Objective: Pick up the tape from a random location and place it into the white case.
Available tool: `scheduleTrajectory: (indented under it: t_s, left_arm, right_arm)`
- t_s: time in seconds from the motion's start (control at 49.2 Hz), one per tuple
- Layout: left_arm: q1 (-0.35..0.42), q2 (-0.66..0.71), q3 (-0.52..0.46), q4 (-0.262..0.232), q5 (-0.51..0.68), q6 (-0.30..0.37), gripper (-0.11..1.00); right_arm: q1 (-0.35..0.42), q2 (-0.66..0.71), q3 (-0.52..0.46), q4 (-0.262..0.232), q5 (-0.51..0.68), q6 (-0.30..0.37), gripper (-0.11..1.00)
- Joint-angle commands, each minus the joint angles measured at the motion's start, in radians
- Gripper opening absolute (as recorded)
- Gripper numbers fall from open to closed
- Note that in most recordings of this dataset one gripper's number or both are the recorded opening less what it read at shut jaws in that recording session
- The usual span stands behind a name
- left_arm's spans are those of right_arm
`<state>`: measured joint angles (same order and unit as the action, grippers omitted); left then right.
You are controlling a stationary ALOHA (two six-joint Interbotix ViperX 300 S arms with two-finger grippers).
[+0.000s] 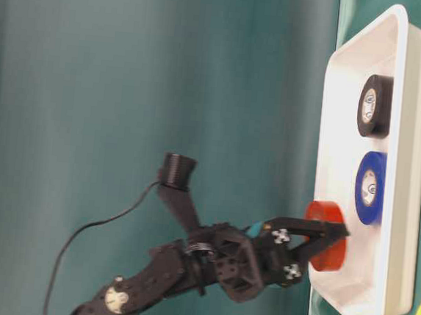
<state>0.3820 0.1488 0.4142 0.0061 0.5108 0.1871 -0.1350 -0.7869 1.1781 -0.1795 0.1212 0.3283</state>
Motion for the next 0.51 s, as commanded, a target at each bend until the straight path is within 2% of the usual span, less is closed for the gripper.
scheduleTrajectory:
  t_s: [0.0, 0.488]
  left_arm:
    - [0.012, 0.000, -0.008, 0.000, -0.025, 0.002, 0.24]
    - [0.025, 0.029, -0.008, 0.000, 0.006, 0.003, 0.24]
  right_arm:
    - [-0.003, 0.003, -0.026, -0.002, -0.009, -0.002, 0.89]
    - [-0.003, 0.003, -0.026, -0.003, -0.009, -0.002, 0.89]
